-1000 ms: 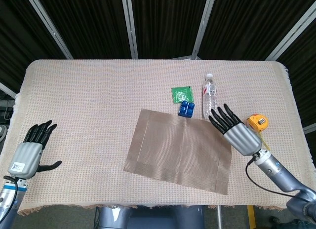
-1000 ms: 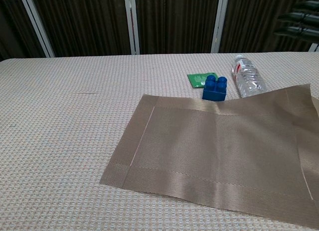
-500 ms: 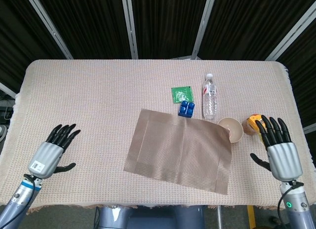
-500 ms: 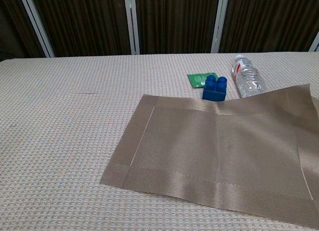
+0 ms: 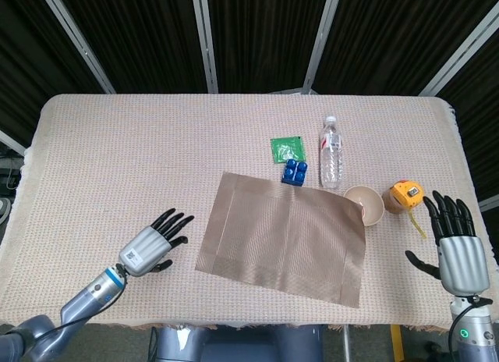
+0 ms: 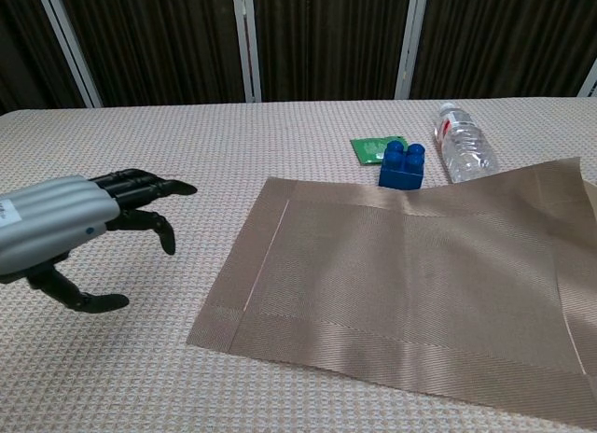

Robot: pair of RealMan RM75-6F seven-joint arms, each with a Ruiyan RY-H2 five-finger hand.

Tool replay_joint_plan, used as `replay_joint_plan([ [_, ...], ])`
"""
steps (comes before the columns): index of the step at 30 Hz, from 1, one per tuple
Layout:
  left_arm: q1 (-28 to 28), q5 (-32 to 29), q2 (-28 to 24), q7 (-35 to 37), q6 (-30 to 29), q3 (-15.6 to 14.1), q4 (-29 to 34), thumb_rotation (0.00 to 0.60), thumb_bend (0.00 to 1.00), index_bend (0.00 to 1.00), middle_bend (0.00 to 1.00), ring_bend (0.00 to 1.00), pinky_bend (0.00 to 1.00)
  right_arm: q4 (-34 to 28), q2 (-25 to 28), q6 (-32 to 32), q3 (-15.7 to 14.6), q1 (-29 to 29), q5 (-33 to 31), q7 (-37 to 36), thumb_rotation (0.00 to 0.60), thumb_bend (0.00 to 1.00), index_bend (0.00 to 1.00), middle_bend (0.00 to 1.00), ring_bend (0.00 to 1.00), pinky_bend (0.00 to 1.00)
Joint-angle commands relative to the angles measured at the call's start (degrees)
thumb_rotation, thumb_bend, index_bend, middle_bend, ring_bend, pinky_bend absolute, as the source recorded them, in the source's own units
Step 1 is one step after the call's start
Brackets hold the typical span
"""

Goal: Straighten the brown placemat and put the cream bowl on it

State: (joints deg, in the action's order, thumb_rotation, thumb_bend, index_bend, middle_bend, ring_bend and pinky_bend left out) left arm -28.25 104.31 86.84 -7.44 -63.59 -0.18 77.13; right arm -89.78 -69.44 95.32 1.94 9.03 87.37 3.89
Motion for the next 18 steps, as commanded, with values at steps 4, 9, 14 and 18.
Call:
replay_joint_plan([
  [4,-2.52,-0.38,6.5,0.89,1.85,0.02,-6.15,0.6,0.24,0.34,0.0,0.0,0.0,-0.15,0.65,-0.2,0.51,-0.11,0.52,-1.54,0.6,0.0,0.0,0.0,0.0,0.0],
  [9,-3.09,-0.61,10.09,1.44,1.48,-0.25,-9.39,0.6,0.24,0.35,0.0,0.0,0.0,-0.29,1.39,-0.46,1.28,-0.35,-0.06,-3.66,0.6,0.0,0.0,0.0,0.0,0.0],
  [14,-3.63,-0.73,12.52,1.63,1.23,-1.07,-12.32,0.6,0.24,0.35,0.0,0.0,0.0,-0.57,2.15,0.07,2.08,-0.87,0.01,-5.26,0.6,0.0,0.0,0.0,0.0,0.0],
  [18,-3.8,-1.1,12.85,1.23,0.92,-1.41,-13.35,0.6,0.24,0.35,0.0,0.0,0.0,-0.7,2.45,-0.06,2.34,-1.15,0.08,-6.06,0.6,0.0,0.0,0.0,0.0,0.0],
])
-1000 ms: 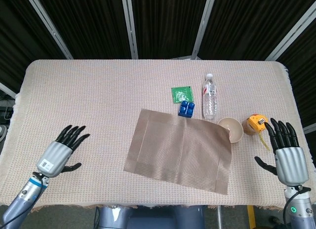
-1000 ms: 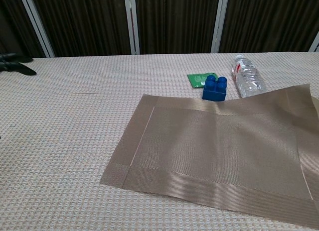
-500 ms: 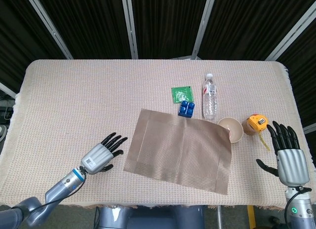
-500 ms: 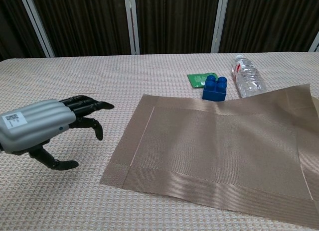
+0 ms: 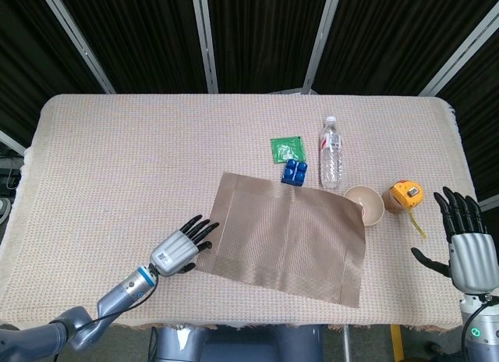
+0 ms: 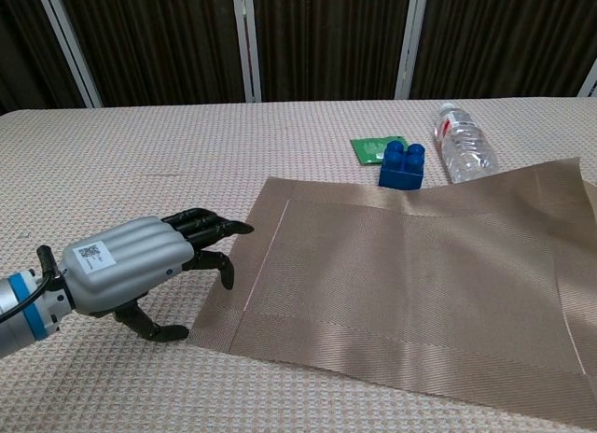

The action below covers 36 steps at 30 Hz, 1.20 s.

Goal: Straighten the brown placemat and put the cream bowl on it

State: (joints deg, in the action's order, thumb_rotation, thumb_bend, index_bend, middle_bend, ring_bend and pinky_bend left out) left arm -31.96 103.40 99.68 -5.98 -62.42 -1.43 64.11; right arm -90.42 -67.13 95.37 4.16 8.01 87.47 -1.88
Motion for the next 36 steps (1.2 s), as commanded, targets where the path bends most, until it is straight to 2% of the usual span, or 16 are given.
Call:
replay_joint_plan([
  [1,-0.11,-0.23,-0.05,-0.32,-0.43,-0.22,-0.45,0.6,0.24,0.35,0.0,0.0,0.0,-0.06,0.2,-0.13,0.18,-0.19,0.01,-0.4,0.6,0.0,0.0,0.0,0.0,0.0],
  [19,-1.24,-0.98,2.69,-2.0,0.16,-1.56,-1.59,0.6,0.26,0.4,0.0,0.0,0.0,-0.55,0.8,0.23,0.95,-0.89,1.26,-1.85,0.6,0.0,0.0,0.0,0.0,0.0],
  [26,-1.57,-1.57,3.39,-3.07,0.39,-2.0,-1.73,0.6,0.4,0.43,0.0,0.0,0.0,-0.55,0.87,0.45,1.09,-1.23,2.07,-2.12,0.6,0.0,0.0,0.0,0.0,0.0],
  [33,-1.86,-2.15,3.78,-3.2,0.26,-1.99,-1.44,0.6,0.53,0.52,0.0,0.0,0.0,-0.64,1.11,0.49,1.21,-1.41,2.64,-2.82,0.6,0.0,0.0,0.0,0.0,0.0],
  [36,-2.0,-2.39,4.03,-2.82,-0.09,-1.76,-1.41,0.6,0.55,0.56,0.0,0.0,0.0,-0.56,1.18,0.49,1.28,-1.47,2.77,-3.09,0.6,0.0,0.0,0.0,0.0,0.0],
])
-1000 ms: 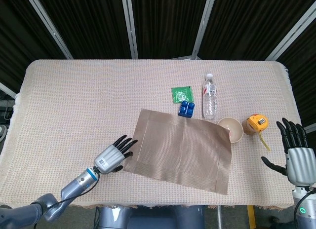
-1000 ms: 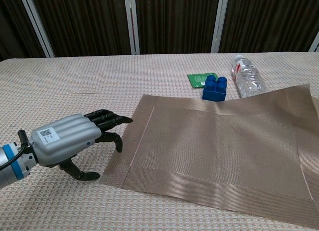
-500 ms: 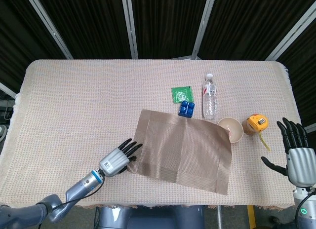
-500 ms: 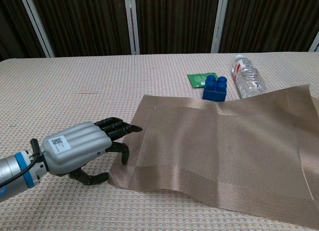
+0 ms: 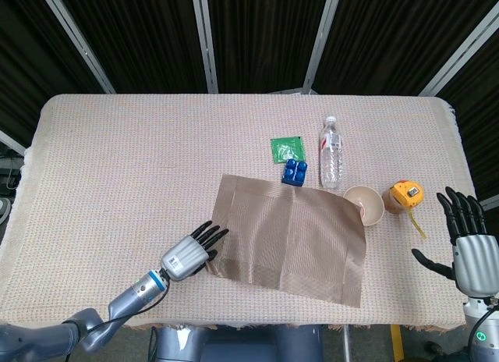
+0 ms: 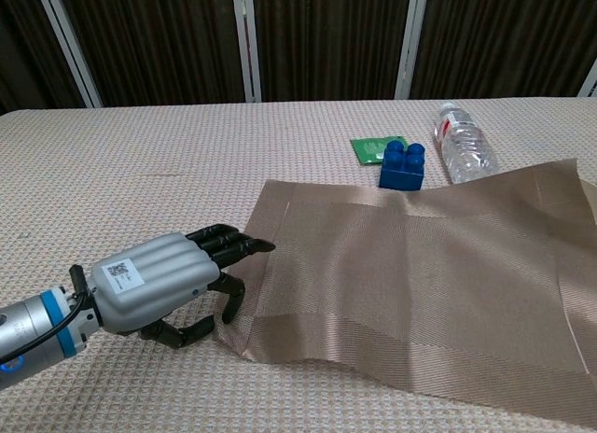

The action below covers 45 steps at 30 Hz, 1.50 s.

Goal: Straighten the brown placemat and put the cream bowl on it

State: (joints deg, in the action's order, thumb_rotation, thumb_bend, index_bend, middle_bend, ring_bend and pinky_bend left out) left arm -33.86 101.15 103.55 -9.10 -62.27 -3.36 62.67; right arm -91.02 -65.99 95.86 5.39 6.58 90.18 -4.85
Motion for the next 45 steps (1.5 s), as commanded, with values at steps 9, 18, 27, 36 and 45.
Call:
replay_joint_plan([
  [9,-0.55,-0.61,1.11,1.27,-1.2,0.52,-0.37,0.6,0.55,0.65,0.0,0.0,0.0,0.06,0.19,0.0,0.29,-0.22,0.44,-0.71,0.6,0.0,0.0,0.0,0.0,0.0],
  [18,1.62,-1.64,-0.94,0.44,-3.56,-0.58,2.58,0.6,0.56,0.68,0.0,0.0,0.0,0.08,0.3,0.16,0.49,-0.5,0.69,-1.03,0.6,0.0,0.0,0.0,0.0,0.0],
  [27,6.93,-4.18,-7.62,-3.81,-4.31,-5.53,12.92,0.6,0.56,0.67,0.0,0.0,0.0,-0.19,0.36,0.08,0.72,-0.69,0.84,-1.17,0.6,0.0,0.0,0.0,0.0,0.0],
  [36,9.53,-4.98,-12.82,-7.51,-5.05,-8.07,19.06,0.6,0.56,0.67,0.0,0.0,0.0,-0.42,0.25,0.09,0.74,-0.92,1.27,-0.56,0.6,0.0,0.0,0.0,0.0,0.0],
  [45,11.05,-4.66,-14.52,-8.44,-5.29,-9.64,20.22,0.6,0.56,0.67,0.0,0.0,0.0,-0.69,0.35,0.14,0.9,-1.1,1.44,-0.51,0.6,0.0,0.0,0.0,0.0,0.0],
])
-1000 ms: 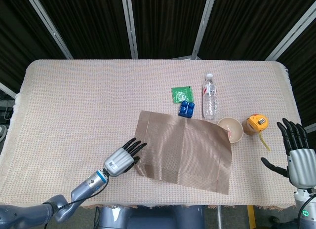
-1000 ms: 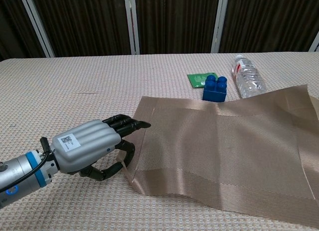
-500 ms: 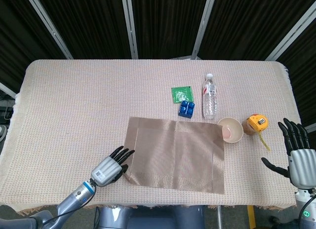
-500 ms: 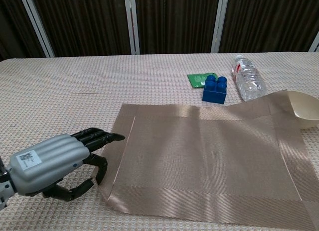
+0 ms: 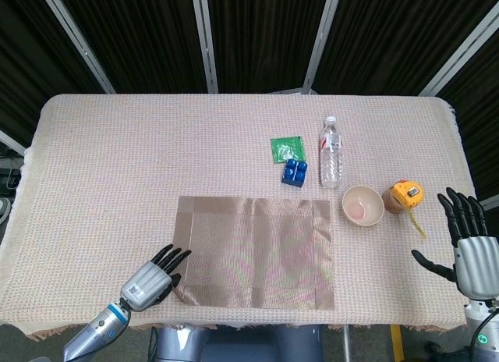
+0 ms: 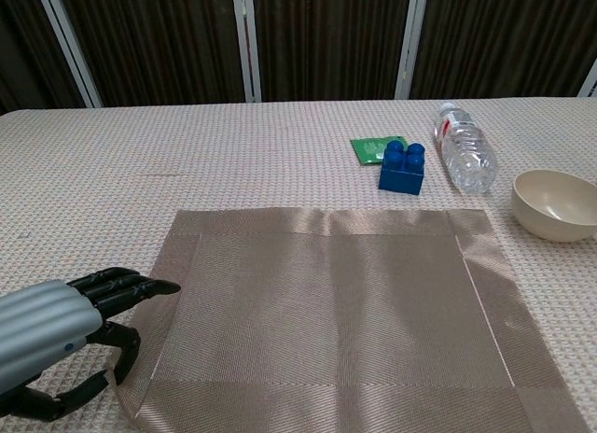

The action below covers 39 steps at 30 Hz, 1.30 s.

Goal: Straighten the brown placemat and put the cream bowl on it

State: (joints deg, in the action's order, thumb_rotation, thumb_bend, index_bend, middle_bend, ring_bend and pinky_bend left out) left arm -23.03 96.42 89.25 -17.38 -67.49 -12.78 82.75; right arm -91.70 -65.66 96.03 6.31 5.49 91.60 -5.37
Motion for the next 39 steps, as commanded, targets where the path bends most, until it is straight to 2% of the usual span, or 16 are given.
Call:
replay_joint_plan([
  [1,0.39,0.17,-0.35,-0.28,-0.19,-0.33,0.26,0.6,0.56,0.67,0.0,0.0,0.0,0.0,0.02,-0.07,-0.02,-0.03,0.02,0.0,0.6,0.0,0.0,0.0,0.0,0.0],
  [4,0.88,0.13,-0.74,-0.52,-0.38,-0.42,0.81,0.6,0.56,0.65,0.0,0.0,0.0,-0.05,0.08,-0.05,0.02,-0.09,0.14,-0.02,0.6,0.0,0.0,0.0,0.0,0.0],
  [7,1.07,0.28,-1.15,-0.22,-0.25,-0.62,1.61,0.6,0.53,0.6,0.0,0.0,0.0,-0.12,0.1,0.04,0.08,-0.18,0.21,-0.02,0.6,0.0,0.0,0.0,0.0,0.0],
  [8,1.12,0.41,-1.31,0.02,-0.23,-0.77,1.93,0.6,0.48,0.54,0.0,0.0,0.0,-0.12,0.1,0.04,0.1,-0.2,0.2,0.0,0.6,0.0,0.0,0.0,0.0,0.0],
  [12,1.42,0.92,-2.39,0.43,-0.69,-1.12,3.26,0.6,0.2,0.07,0.0,0.0,0.0,-0.06,0.03,-0.2,0.1,-0.17,0.2,0.15,0.6,0.0,0.0,0.0,0.0,0.0],
  [14,1.7,0.43,-3.82,-1.39,-0.75,-1.05,4.69,0.6,0.08,0.0,0.0,0.0,0.0,-0.04,-0.03,-0.31,0.07,-0.18,0.24,0.26,0.6,0.0,0.0,0.0,0.0,0.0],
  [15,1.85,0.01,-4.55,-2.41,-0.8,-0.91,5.62,0.6,0.03,0.0,0.0,0.0,0.0,-0.06,-0.04,-0.34,0.07,-0.18,0.25,0.27,0.6,0.0,0.0,0.0,0.0,0.0],
  [17,2.13,-1.07,-6.66,-4.71,-0.82,-0.63,8.49,0.6,0.0,0.0,0.0,0.0,0.0,-0.05,-0.06,-0.39,0.13,-0.19,0.2,0.36,0.6,0.0,0.0,0.0,0.0,0.0],
  [23,3.12,-2.76,-14.59,-8.28,-3.19,-0.23,18.57,0.6,0.0,0.0,0.0,0.0,0.0,0.05,-0.21,-0.76,0.25,-0.19,-0.12,0.74,0.6,0.0,0.0,0.0,0.0,0.0],
  [26,3.93,-1.72,-18.1,-9.15,-6.77,0.73,22.86,0.6,0.0,0.0,0.0,0.0,0.0,0.12,-0.44,-1.05,0.21,-0.07,-0.04,1.35,0.6,0.0,0.0,0.0,0.0,0.0],
  [28,4.5,-1.29,-19.17,-8.81,-9.14,1.71,24.23,0.6,0.0,0.0,0.0,0.0,0.0,0.19,-0.58,-1.24,0.16,-0.02,-0.04,1.69,0.6,0.0,0.0,0.0,0.0,0.0],
  [30,5.72,-1.59,-20.4,-7.66,-13.76,4.13,25.77,0.6,0.0,0.0,0.0,0.0,0.0,0.51,-0.9,-2.05,-0.03,0.16,-0.3,2.45,0.6,0.0,0.0,0.0,0.0,0.0],
  [34,7.97,-3.8,-20.86,-6.5,-19.2,7.48,27.21,0.6,0.0,0.0,0.0,0.0,0.0,1.19,-1.58,-5.27,-0.37,1.21,-1.39,4.76,0.6,0.0,0.0,0.0,0.0,0.0],
  [39,9.11,-5.35,-21.69,-5.3,-22.24,10.27,27.49,0.6,0.0,0.0,0.0,0.0,0.0,1.73,-2.01,-11.88,-1.13,3.73,-2.87,7.03,0.6,0.0,0.0,0.0,0.0,0.0],
])
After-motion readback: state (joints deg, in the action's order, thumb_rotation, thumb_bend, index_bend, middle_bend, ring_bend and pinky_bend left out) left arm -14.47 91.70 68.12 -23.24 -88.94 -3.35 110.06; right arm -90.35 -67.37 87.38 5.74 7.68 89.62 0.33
